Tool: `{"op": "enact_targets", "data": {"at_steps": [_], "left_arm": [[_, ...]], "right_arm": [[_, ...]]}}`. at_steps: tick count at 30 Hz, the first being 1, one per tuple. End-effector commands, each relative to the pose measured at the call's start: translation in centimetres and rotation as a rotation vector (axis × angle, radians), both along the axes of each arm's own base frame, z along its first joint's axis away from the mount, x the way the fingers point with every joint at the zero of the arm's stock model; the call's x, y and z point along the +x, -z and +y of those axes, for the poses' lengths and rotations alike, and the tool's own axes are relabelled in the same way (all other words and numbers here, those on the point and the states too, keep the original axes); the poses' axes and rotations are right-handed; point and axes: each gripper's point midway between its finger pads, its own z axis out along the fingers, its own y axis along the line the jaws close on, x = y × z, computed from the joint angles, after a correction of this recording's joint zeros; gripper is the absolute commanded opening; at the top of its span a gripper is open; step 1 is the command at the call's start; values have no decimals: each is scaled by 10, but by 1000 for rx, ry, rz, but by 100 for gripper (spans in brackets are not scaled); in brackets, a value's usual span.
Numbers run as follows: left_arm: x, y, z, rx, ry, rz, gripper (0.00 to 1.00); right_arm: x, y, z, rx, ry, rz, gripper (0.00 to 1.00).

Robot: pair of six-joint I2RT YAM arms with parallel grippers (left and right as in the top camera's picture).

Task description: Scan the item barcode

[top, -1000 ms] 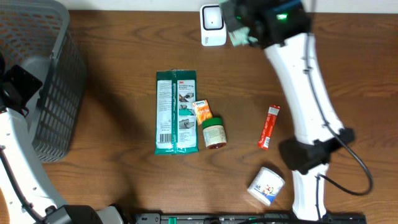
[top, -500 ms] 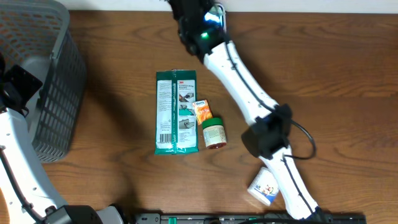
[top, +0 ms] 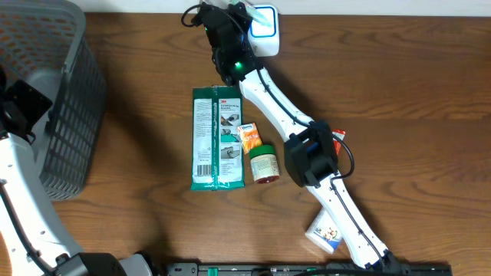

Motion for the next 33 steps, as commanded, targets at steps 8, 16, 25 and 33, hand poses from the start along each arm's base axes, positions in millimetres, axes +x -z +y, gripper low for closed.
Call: {"op": "enact_targets", "data": {"at_steps": [8,16,25,33], "left_arm": [[1,-3,3,12,4,4,93],[1,-3,3,12,4,4,93],[1,-3,3,12,4,4,93],[1,-3,3,12,4,4,93]], "right_arm": [[13,-5,-10,53,-38,-6,1],[24,6,-15,73,-100,11,1],[18,15,-4,156,-103,38,1],[0,26,5,157,-37,72,1]]}}
